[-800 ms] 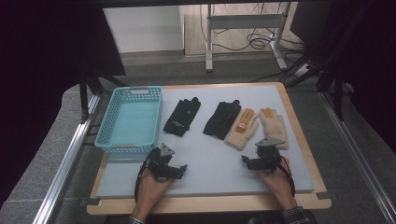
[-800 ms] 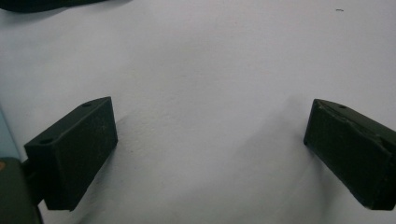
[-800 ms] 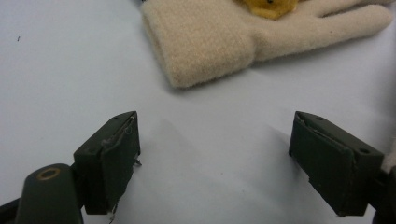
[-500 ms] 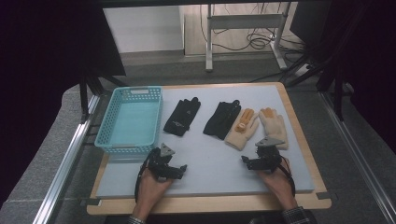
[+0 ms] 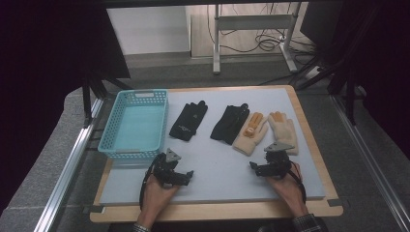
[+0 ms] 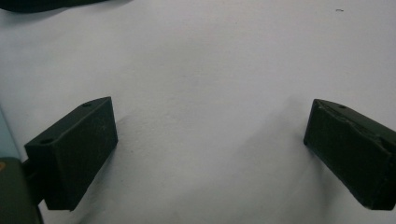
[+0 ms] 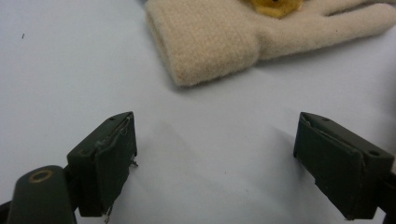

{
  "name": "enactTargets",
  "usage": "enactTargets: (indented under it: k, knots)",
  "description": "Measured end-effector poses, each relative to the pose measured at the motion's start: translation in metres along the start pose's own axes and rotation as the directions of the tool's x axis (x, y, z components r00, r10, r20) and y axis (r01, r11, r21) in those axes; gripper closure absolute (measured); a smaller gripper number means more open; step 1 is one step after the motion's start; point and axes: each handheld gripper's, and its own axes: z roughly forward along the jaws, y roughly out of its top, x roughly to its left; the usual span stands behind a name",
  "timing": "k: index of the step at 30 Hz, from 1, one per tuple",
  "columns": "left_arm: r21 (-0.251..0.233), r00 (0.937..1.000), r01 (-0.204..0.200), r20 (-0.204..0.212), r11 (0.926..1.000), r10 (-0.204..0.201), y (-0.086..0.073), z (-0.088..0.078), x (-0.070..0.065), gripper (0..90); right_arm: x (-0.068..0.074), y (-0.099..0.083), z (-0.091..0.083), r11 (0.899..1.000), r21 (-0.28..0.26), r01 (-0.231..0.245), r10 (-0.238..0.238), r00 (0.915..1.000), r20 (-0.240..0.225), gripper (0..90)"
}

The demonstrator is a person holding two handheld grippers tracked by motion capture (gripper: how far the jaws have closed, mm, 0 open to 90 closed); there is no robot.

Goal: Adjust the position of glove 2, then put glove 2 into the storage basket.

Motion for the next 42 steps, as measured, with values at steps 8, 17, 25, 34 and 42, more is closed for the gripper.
enactTargets:
  k: [8, 17, 25, 34, 42]
  knots:
    - [-0.001, 1.0000, 0.000, 0.000, 1.0000, 0.000, 0.000, 0.000, 0.000, 3.3, 0.000, 0.000, -0.001, 1.000, 0.000, -0.001, 0.001, 1.0000, -0.008, 13.9]
    - [-0.001, 1.0000, 0.000, -0.001, 1.0000, 0.000, 0.000, 0.000, 0.000, 3.3, 0.002, 0.005, -0.003, 1.000, 0.003, 0.006, -0.006, 0.9997, -0.023, 15.0]
    - [-0.001, 1.0000, 0.001, 0.000, 1.0000, -0.001, 0.000, 0.000, 0.000, 3.3, 0.002, 0.031, -0.005, 0.999, -0.023, 0.028, -0.029, 0.9975, -0.064, 22.4]
    - [-0.001, 1.0000, 0.001, 0.000, 1.0000, -0.001, 0.000, 0.000, 0.000, 3.3, -0.007, 0.066, 0.013, 0.999, -0.042, 0.012, -0.017, 0.9943, -0.105, 36.4]
    - [-0.001, 1.0000, 0.001, 0.001, 1.0000, -0.001, 0.000, 0.000, 0.000, 3.3, -0.014, 0.102, 0.040, 0.998, -0.048, 0.033, -0.038, 0.9931, -0.111, 44.8]
